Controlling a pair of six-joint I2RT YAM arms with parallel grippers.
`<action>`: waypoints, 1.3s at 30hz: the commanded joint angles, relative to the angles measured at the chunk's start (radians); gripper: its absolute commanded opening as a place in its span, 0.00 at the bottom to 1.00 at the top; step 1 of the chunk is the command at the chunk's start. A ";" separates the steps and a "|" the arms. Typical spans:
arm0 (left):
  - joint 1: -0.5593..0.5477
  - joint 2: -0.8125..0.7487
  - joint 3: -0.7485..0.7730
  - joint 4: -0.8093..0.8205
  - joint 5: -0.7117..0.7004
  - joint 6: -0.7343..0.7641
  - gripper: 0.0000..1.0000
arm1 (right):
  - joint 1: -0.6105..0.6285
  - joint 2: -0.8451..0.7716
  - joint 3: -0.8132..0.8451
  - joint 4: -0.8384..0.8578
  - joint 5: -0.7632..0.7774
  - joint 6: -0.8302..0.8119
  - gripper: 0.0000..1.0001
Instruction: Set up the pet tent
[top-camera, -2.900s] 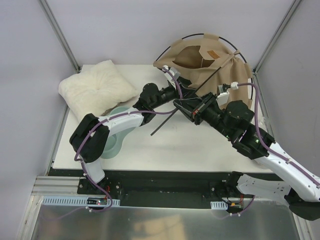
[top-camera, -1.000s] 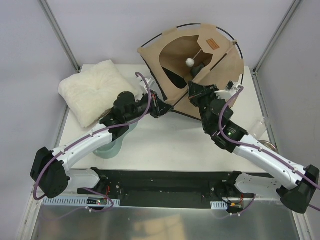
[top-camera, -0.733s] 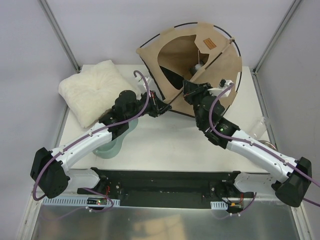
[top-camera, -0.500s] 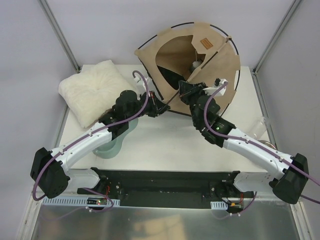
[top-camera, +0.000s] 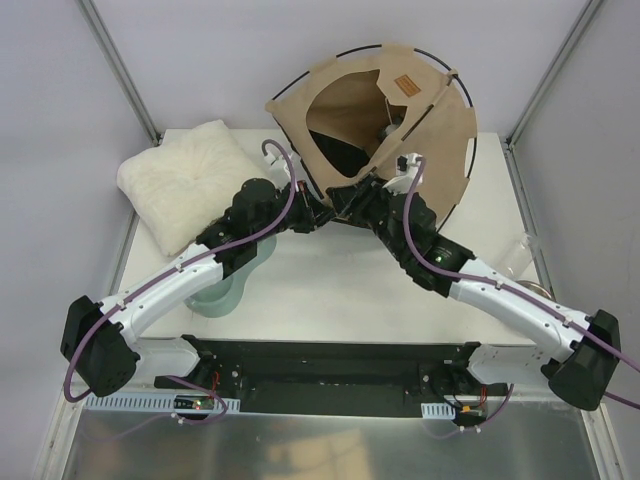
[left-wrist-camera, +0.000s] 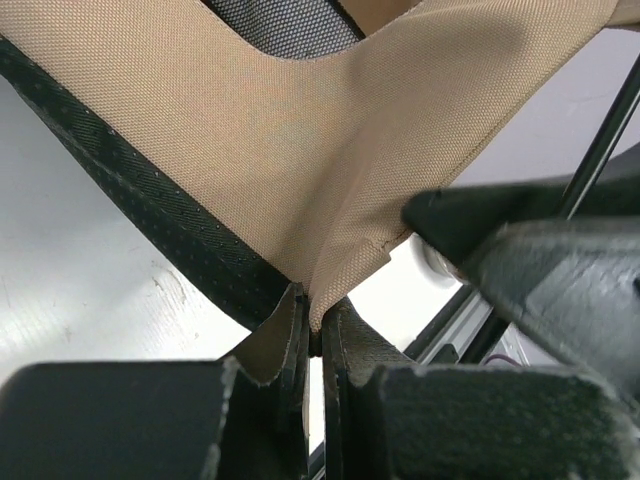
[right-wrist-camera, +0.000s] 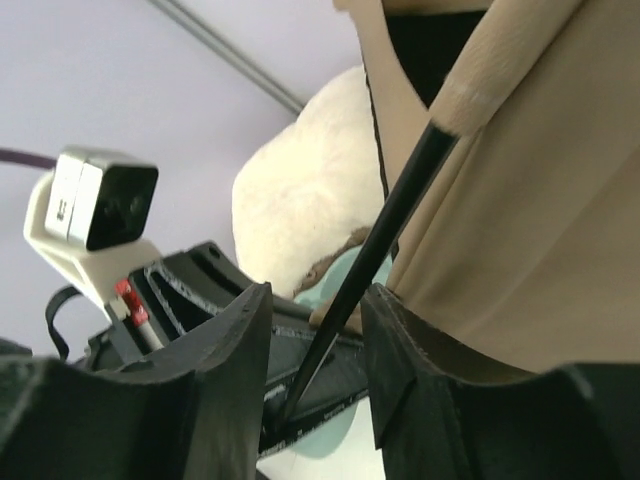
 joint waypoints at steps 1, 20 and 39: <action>-0.002 -0.005 0.044 0.019 -0.013 -0.026 0.00 | 0.006 -0.046 0.013 -0.042 -0.121 0.004 0.43; 0.000 -0.052 -0.020 0.024 -0.018 0.067 0.00 | -0.035 -0.063 0.024 -0.023 -0.038 0.105 0.00; -0.002 -0.167 -0.258 0.275 -0.013 0.348 0.00 | -0.130 -0.111 -0.025 0.171 0.250 0.308 0.00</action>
